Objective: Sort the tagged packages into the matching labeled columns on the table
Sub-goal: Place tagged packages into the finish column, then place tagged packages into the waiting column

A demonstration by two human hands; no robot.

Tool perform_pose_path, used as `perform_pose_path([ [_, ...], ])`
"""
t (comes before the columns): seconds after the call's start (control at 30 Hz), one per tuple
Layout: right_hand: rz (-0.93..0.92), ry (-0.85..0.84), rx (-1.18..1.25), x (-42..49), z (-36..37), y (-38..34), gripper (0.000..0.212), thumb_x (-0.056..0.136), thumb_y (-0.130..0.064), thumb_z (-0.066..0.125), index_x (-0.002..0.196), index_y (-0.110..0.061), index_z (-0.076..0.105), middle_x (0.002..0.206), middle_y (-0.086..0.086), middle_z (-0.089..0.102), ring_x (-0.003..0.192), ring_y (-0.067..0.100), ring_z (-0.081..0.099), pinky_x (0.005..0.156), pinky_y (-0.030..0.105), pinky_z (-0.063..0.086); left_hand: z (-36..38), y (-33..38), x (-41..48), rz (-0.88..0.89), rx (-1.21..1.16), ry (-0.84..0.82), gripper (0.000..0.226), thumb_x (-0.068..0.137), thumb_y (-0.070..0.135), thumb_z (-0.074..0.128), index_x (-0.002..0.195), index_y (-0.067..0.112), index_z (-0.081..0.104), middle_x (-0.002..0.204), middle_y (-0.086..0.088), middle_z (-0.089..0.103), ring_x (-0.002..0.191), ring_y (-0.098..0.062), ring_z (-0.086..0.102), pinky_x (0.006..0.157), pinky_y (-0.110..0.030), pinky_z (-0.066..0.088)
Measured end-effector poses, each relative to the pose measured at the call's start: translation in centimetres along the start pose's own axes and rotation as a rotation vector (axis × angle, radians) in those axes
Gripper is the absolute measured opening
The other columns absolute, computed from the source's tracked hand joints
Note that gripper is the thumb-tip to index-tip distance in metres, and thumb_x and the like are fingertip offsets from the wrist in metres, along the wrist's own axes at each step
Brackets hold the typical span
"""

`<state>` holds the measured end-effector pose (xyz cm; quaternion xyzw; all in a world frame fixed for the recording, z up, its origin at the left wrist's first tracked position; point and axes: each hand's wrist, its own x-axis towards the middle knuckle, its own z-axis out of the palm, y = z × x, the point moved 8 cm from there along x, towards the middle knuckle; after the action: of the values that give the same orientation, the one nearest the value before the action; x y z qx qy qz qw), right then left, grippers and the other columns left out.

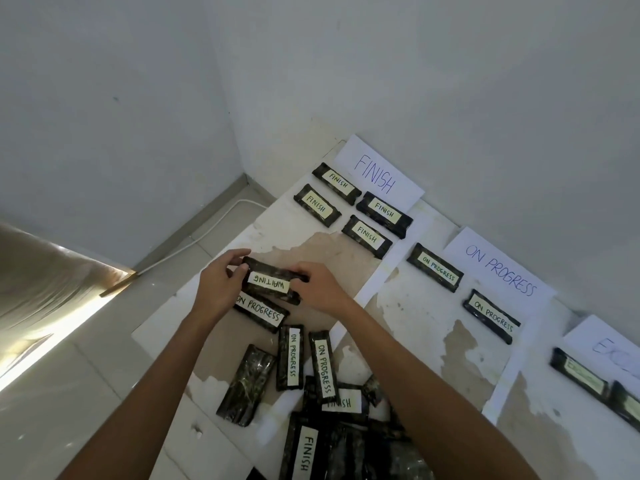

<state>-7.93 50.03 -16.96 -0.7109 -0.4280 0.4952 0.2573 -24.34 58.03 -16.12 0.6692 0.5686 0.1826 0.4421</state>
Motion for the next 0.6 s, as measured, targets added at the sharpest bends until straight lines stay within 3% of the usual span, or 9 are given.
perform_pose_path([
  [0.13, 0.091, -0.014, 0.170, -1.7, -1.0, 1.2, 0.029, 0.092, -0.001, 0.048, 0.116, -0.006, 0.064, 0.101, 0.005, 0.063, 0.087, 0.013, 0.057, 0.065, 0.013, 0.044, 1.0, 0.2, -0.7, -0.036, -0.048, -0.047, 0.026, 0.091, 0.013, 0.054, 0.112, 0.023, 0.064, 0.100, -0.003, 0.065, 0.085, -0.021, 0.063, 0.068, -0.029, 0.050],
  [0.23, 0.125, 0.012, 0.293, -2.9, -1.4, 1.7, 0.029, 0.093, -0.001, 0.048, 0.116, -0.008, 0.064, 0.103, 0.004, 0.063, 0.085, 0.011, 0.059, 0.064, 0.014, 0.048, 2.0, 0.3, -1.7, -0.131, -0.253, -0.084, 0.025, 0.092, 0.012, 0.053, 0.114, 0.021, 0.061, 0.102, -0.009, 0.063, 0.089, -0.026, 0.065, 0.068, -0.034, 0.059],
  [0.3, 0.148, 0.067, 0.404, -3.9, -1.9, 2.0, 0.027, 0.092, 0.000, 0.050, 0.114, -0.009, 0.064, 0.106, 0.007, 0.065, 0.085, 0.012, 0.061, 0.066, 0.019, 0.054, 3.0, 0.5, -2.6, -0.223, -0.404, -0.103, 0.028, 0.093, 0.012, 0.054, 0.120, 0.017, 0.055, 0.101, -0.010, 0.064, 0.083, -0.024, 0.066, 0.061, -0.028, 0.058],
  [0.43, 0.196, 0.097, 0.517, -6.7, -2.1, 3.1, 0.018, 0.084, 0.002, 0.064, 0.092, -0.013, 0.059, 0.102, 0.012, 0.066, 0.084, 0.020, 0.067, 0.072, 0.034, 0.060, 6.0, 2.0, -4.8, -0.367, -0.588, -0.154, 0.028, 0.091, 0.012, 0.057, 0.119, 0.007, 0.054, 0.101, -0.011, 0.067, 0.079, -0.016, 0.066, 0.065, -0.026, 0.055],
  [0.5, 0.196, 0.088, 0.447, -8.4, -2.1, 3.8, 0.019, 0.081, -0.002, 0.068, 0.093, -0.013, 0.058, 0.094, 0.009, 0.065, 0.083, 0.022, 0.067, 0.076, 0.038, 0.059, 7.3, 3.6, -5.7, -0.307, -0.539, -0.209, 0.024, 0.091, 0.011, 0.057, 0.114, 0.007, 0.058, 0.102, -0.011, 0.068, 0.081, -0.016, 0.066, 0.063, -0.021, 0.054],
  [0.6, 0.198, 0.177, 0.420, -11.1, -3.7, 5.0, 0.028, 0.084, -0.014, 0.068, 0.110, -0.014, 0.056, 0.101, 0.008, 0.066, 0.082, 0.019, 0.068, 0.072, 0.028, 0.056, 9.4, 7.4, -6.8, -0.054, -0.238, -0.359, 0.025, 0.090, 0.011, 0.058, 0.114, 0.013, 0.064, 0.098, -0.002, 0.068, 0.088, -0.016, 0.066, 0.070, -0.021, 0.052],
])
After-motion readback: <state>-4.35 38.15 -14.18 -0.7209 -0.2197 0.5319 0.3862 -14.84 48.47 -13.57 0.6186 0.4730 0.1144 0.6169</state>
